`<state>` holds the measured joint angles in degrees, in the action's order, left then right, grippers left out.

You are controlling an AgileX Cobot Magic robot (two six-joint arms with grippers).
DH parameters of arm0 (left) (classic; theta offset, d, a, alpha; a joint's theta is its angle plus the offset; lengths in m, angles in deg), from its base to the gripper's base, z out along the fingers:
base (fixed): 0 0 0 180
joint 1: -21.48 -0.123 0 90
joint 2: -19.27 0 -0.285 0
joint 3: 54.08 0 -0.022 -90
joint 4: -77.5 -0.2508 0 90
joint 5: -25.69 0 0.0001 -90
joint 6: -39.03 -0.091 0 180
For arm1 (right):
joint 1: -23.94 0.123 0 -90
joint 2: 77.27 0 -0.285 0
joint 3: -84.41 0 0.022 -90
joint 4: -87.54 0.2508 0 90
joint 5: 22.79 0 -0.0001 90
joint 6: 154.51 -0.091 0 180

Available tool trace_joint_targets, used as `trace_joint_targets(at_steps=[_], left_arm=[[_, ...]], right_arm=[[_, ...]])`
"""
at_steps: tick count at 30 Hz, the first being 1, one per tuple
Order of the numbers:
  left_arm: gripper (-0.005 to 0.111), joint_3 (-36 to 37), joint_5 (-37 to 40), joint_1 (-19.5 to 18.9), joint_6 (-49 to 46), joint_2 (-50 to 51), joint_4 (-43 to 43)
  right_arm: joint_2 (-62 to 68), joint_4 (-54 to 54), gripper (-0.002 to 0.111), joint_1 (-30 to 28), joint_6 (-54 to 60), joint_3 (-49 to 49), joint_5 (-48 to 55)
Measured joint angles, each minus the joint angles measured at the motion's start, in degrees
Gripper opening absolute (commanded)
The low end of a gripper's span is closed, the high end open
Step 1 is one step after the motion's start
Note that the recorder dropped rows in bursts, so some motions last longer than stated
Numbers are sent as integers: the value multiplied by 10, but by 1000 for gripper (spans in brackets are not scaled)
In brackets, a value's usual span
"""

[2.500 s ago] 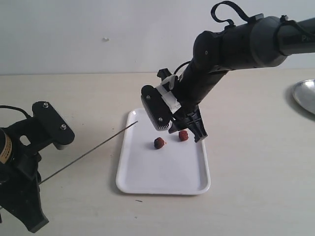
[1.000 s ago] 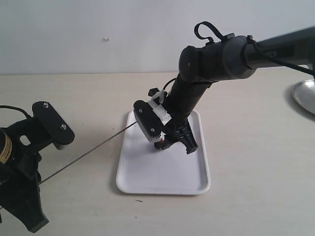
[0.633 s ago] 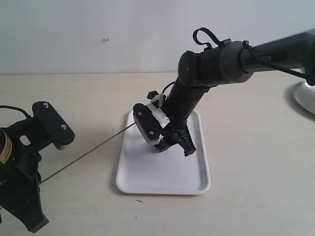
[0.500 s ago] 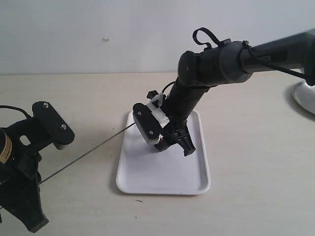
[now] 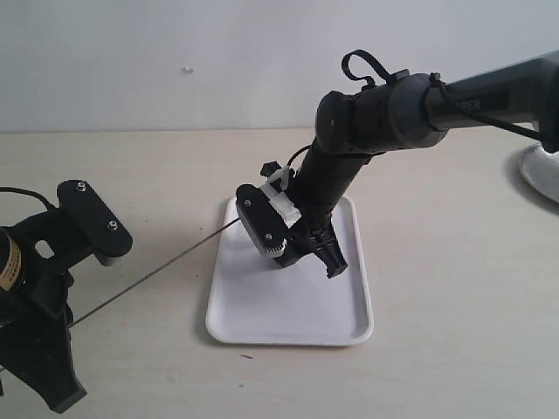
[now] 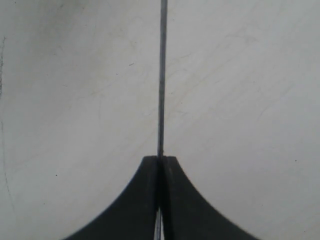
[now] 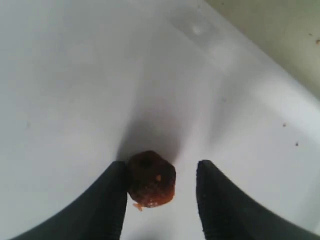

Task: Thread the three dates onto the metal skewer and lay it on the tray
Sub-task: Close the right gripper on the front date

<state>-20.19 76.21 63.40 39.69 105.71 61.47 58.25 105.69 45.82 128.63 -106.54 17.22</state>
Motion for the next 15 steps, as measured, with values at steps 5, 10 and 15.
trace_joint_targets(at_steps=[5, 10, 15], left_arm=[[0, 0, 0, 0, 0, 0, 0], [0, 0, 0, 0, 0, 0, 0], [0, 0, 0, 0, 0, 0, 0]], right_arm=[[0, 0, 37, 0, 0, 0, 2], [0, 0, 37, 0, 0, 0, 3], [1, 0, 32, 0, 0, 0, 3]])
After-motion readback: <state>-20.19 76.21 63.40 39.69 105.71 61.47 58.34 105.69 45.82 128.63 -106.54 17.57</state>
